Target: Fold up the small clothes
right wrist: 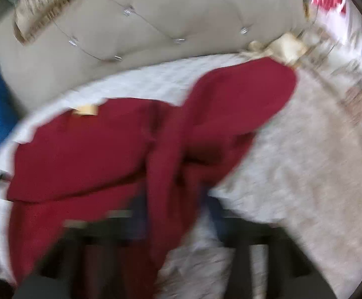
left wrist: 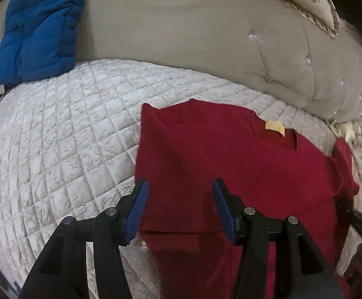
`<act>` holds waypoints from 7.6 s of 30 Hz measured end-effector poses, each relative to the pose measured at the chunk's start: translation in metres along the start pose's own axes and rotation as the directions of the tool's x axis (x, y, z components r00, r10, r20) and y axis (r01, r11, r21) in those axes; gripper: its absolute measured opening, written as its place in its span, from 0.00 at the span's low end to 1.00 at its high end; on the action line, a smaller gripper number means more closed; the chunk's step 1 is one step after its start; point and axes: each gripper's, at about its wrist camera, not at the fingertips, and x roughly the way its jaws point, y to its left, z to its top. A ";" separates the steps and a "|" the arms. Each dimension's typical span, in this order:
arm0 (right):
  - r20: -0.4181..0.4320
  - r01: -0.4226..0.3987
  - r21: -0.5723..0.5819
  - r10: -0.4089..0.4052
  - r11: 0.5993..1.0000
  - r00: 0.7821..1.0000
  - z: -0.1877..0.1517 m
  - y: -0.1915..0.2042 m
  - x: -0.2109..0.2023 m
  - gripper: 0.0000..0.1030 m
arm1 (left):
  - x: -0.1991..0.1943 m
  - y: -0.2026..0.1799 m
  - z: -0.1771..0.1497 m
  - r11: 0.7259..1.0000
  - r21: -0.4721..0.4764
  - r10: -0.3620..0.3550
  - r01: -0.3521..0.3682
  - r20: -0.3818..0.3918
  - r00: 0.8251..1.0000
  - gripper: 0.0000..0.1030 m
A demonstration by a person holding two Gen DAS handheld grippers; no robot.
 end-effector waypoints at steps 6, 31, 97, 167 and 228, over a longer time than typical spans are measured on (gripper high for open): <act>-0.018 0.026 0.059 -0.025 0.998 1.000 -0.007 -0.042 -0.009 0.14 | 0.011 -0.012 -0.004 0.998 0.047 0.034 -0.033 -0.022 0.999 0.31; -0.120 0.083 0.221 -0.057 0.972 0.991 0.141 -0.075 0.094 0.63 | 0.007 -0.007 0.000 1.000 0.029 0.013 -0.013 -0.001 1.000 0.31; -0.126 -0.467 -0.240 0.449 0.851 0.885 0.025 0.080 -0.033 0.60 | 0.013 -0.002 0.027 0.982 -0.060 -0.175 0.178 0.053 0.983 0.39; -0.086 -0.139 -0.005 0.138 0.990 0.987 -0.007 -0.036 0.001 0.58 | -0.021 0.030 -0.025 0.986 -0.083 -0.148 0.143 -0.057 0.987 0.14; -0.233 -0.367 -0.168 0.325 0.915 0.917 -0.171 -0.020 -0.113 0.08 | -0.117 0.042 -0.182 0.988 0.019 -0.149 0.153 -0.121 0.981 0.12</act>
